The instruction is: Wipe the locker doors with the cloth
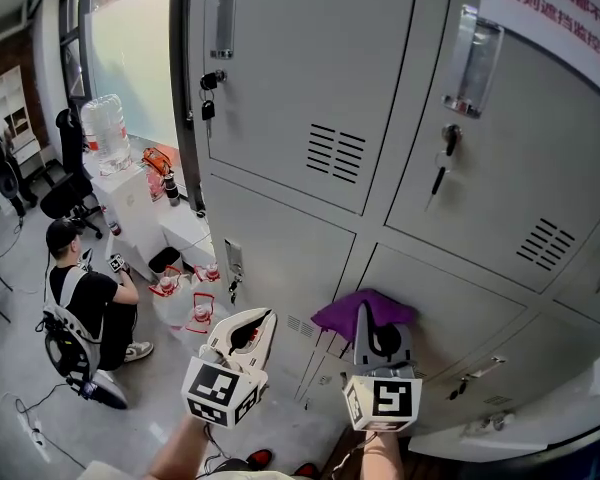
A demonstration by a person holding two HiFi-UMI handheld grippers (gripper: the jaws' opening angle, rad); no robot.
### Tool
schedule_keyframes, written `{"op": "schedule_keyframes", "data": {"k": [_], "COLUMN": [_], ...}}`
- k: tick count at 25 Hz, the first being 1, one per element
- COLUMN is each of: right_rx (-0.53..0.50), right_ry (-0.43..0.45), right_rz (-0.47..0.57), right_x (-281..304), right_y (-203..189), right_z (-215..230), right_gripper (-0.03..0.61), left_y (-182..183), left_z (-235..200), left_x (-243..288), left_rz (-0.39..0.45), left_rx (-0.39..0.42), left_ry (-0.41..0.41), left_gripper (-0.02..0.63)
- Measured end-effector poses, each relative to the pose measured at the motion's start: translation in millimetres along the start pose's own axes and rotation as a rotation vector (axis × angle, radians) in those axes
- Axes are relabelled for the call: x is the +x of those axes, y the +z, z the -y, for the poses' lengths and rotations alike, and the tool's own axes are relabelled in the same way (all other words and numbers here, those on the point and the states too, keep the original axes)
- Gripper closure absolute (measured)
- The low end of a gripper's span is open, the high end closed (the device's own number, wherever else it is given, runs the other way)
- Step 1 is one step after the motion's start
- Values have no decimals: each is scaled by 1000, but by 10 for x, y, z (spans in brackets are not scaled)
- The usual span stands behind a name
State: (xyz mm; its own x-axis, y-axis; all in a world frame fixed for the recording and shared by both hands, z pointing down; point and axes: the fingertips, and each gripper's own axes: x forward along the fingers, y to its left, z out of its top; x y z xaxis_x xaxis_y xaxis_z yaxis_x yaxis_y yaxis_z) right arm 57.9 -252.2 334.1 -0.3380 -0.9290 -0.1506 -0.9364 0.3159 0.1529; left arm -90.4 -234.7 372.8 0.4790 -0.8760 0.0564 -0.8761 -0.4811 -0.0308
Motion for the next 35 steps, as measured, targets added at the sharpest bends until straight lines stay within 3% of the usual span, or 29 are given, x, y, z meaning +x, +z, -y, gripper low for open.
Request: {"op": "schedule_keyframes", "data": {"k": [16, 35], "right_rx": [-42, -87], "right_ry": [-104, -345], "right_rz": [-28, -94], "right_x": [-291, -1111], "right_y": [-7, -74], "right_z": [369, 1256], "right_gripper": [546, 546], "left_y": [6, 2], "left_z": [330, 1253], "left_x": [174, 551], "left_rz": [5, 2], "left_rx": [-8, -7], "left_ry": [-86, -305], "left_gripper": [584, 584]}}
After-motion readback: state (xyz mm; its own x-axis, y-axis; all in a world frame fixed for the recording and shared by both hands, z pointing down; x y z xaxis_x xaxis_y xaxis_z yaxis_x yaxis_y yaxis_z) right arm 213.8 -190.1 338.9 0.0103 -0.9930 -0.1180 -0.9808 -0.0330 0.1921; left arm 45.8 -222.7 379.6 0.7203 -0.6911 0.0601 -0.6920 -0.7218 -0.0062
